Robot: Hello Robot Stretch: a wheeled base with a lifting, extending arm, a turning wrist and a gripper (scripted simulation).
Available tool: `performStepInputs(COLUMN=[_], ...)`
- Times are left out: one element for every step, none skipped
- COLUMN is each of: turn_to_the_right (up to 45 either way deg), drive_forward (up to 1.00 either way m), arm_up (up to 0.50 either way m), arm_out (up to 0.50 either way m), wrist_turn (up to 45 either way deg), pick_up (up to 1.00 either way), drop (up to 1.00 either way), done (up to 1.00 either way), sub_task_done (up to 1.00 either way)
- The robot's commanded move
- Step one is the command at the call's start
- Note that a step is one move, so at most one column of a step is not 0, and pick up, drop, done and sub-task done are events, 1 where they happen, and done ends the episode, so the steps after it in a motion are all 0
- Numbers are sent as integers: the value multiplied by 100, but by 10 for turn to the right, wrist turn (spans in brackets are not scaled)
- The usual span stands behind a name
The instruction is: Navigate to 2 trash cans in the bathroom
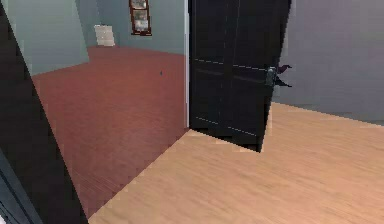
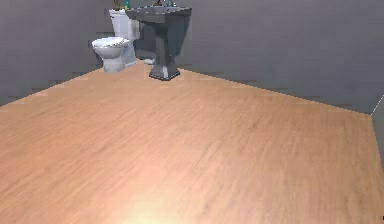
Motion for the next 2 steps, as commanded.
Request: performStepInputs(turn_to_the_right=[450,450], drive_forward=[0,0], arm_up=[0,0], arm_out=[0,0], wrist_turn=[0,0], pick_up=[0,0], drop=[0,0], done=[0,0], sub_task_done=[0,0])
